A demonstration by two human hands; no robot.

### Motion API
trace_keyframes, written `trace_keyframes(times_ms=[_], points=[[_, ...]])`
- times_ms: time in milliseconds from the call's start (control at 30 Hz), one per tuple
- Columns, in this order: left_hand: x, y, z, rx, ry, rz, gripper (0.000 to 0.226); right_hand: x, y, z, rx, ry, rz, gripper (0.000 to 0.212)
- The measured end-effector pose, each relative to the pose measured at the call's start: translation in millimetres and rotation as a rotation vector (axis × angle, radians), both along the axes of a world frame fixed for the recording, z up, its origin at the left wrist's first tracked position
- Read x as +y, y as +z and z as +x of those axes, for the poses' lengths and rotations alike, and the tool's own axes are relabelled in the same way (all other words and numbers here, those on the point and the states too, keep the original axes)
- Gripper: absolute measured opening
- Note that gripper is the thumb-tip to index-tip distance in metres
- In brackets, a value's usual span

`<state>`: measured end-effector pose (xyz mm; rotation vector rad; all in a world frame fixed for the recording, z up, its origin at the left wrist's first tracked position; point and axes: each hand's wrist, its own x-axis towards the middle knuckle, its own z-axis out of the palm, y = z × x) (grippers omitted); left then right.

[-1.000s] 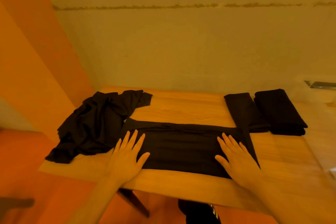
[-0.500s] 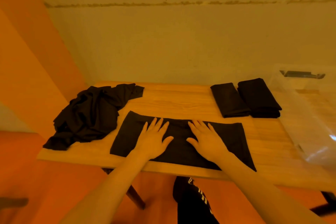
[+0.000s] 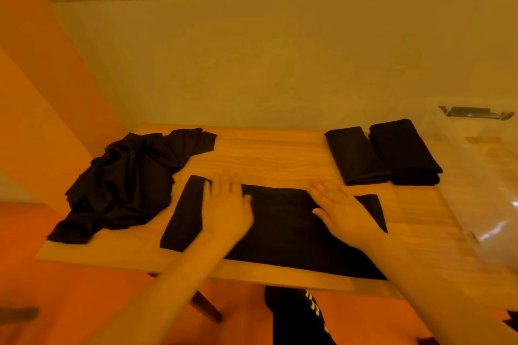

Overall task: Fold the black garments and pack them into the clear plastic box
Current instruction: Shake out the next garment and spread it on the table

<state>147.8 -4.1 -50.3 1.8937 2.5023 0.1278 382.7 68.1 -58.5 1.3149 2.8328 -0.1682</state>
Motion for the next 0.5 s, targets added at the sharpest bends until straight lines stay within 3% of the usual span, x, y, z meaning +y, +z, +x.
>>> trace_keyframes(times_ms=[100,233,400,500], points=[[-13,-12,36,-0.098,0.067,-0.17,0.075,-5,2,-3,-0.041,0.142,-0.121,0.054],[18,-23,17,-0.114,0.135,-0.216,0.079,-7,-7,24,-0.053,0.029,-0.112,0.094],[77,-16,10,-0.077,-0.209,-0.261,0.071,-52,-17,31,0.022,-0.151,-0.025,0.109],[97,-10,13,-0.035,-0.346,-0.211,0.065,-59,-3,30,0.075,-0.193,-0.229,0.107]])
